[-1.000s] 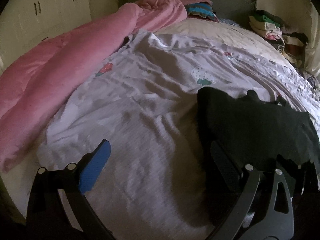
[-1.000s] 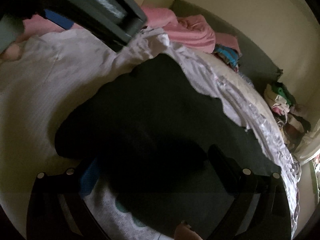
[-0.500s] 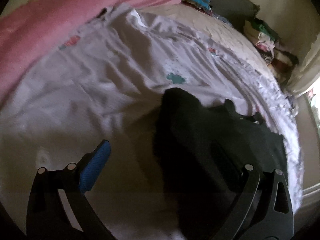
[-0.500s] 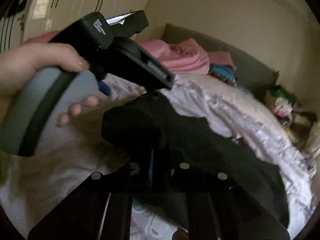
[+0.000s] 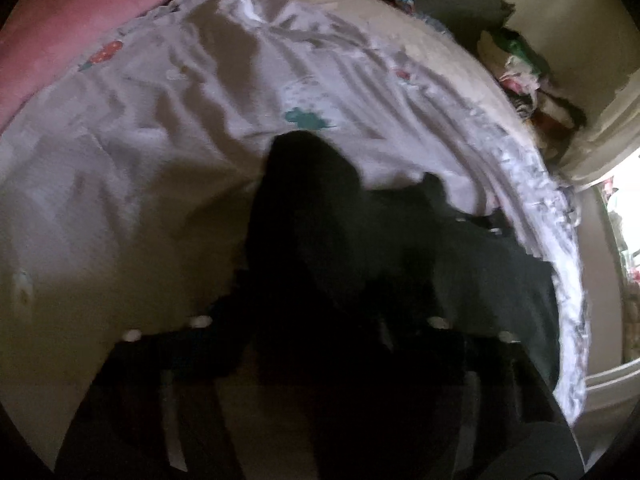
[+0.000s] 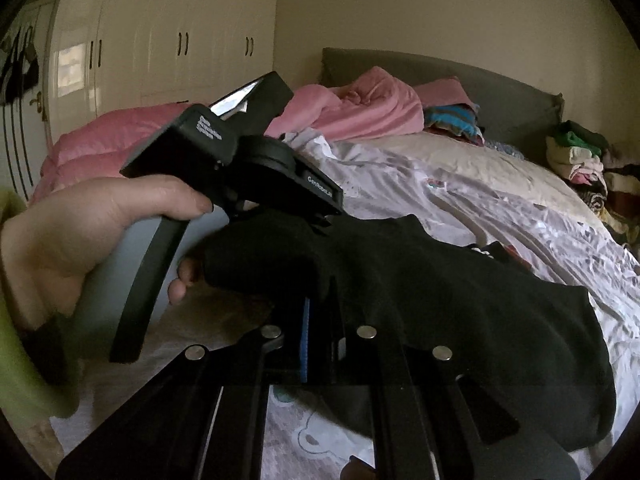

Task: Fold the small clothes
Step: 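Grasp the black shirt edge with the right tool while the left tool grasps it too, lift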

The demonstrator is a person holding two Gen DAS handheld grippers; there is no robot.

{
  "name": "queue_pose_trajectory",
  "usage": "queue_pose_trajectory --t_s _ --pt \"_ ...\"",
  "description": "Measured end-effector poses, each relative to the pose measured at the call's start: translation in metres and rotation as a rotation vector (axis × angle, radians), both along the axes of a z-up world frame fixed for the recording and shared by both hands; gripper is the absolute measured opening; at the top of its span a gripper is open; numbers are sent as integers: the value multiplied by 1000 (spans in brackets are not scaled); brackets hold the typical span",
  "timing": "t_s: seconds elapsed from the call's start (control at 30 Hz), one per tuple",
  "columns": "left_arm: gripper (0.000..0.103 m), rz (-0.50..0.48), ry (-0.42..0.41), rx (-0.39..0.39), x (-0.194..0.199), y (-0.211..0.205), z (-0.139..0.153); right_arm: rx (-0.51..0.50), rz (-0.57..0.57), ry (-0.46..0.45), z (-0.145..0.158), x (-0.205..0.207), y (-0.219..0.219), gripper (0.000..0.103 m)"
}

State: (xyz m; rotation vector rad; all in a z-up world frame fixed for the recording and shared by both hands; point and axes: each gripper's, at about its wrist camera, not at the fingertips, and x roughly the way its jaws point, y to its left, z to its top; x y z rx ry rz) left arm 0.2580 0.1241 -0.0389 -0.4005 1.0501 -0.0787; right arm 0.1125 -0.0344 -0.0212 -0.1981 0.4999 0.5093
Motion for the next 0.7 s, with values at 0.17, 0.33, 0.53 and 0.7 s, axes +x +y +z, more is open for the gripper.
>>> queue_pose_trajectory --t_s 0.17,0.33,0.53,0.7 --pt "17 -41 -114 27 -14 -25 38 45 -28 -26 12 -7 -19 6" --pt "17 -83 -214 38 -24 -55 79 97 -70 -69 27 -18 -47 6" --pt "17 -137 -288 74 -32 -100 111 143 -125 -94 40 -27 -81 6" --pt "17 -168 -313 79 -37 -129 121 175 -171 -94 46 -33 -110 6"
